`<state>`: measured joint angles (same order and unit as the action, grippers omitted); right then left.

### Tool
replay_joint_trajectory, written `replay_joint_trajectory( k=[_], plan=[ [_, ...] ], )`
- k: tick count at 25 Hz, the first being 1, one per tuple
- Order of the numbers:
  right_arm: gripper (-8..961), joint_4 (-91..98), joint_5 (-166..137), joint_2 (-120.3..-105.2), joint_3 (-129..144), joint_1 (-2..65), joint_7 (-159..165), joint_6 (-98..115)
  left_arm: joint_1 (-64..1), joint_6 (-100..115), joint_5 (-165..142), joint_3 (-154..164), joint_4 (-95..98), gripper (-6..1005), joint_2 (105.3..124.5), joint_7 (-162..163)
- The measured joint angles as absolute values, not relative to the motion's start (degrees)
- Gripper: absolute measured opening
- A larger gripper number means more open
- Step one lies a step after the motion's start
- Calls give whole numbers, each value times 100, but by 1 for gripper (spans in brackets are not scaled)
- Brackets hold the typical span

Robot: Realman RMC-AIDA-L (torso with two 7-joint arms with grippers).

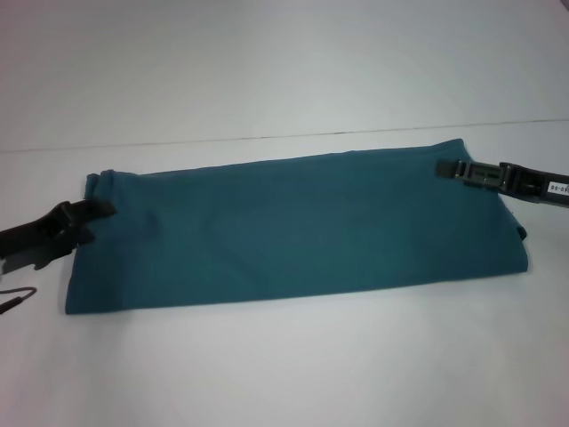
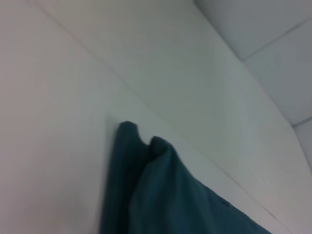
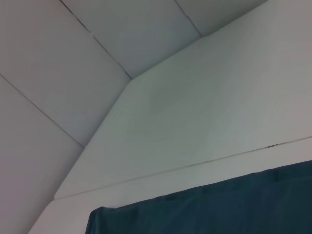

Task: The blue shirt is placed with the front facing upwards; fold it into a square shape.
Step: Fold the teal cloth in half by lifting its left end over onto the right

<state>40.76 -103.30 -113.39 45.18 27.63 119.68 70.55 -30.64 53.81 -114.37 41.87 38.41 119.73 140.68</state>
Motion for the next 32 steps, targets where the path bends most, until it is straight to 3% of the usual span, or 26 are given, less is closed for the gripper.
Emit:
replay_joint_trajectory(
  k=[32],
  plan=[
    [900, 4003, -10326, -11349, 4447, 2724, 11952, 7004, -3352, 4775, -11594, 4471, 3568, 643, 11909, 13807]
  ],
)
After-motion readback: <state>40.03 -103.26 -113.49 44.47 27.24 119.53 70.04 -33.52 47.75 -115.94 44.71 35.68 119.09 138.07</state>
